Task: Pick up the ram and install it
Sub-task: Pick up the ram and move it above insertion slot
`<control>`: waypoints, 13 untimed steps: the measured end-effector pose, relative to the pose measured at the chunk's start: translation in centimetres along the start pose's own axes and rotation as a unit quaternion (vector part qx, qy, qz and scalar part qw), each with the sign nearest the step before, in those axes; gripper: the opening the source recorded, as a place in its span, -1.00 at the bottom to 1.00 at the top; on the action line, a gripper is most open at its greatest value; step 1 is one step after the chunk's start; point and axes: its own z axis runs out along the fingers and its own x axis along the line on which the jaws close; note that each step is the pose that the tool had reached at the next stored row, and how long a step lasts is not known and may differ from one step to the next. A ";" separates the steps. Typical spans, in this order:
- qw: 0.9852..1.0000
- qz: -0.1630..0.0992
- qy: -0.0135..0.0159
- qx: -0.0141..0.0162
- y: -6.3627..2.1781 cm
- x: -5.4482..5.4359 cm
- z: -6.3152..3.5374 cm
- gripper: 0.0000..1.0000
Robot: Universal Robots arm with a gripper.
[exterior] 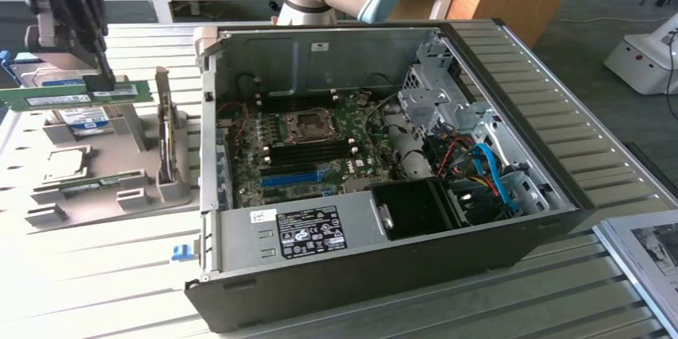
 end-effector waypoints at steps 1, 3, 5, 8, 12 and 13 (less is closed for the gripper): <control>1.000 0.000 0.000 0.000 -0.26 0.0 -0.01 -0.76; 1.000 0.000 0.000 0.000 -0.77 0.0 -0.03 -0.76; 1.000 0.000 0.000 0.000 -1.27 0.0 -0.05 -0.76; 1.000 0.000 0.000 0.000 -2.06 0.0 -0.09 -0.76; 1.000 0.000 0.000 0.000 -3.01 0.0 -0.12 -0.76; 1.000 0.000 0.000 0.000 -3.25 0.0 -0.14 -0.76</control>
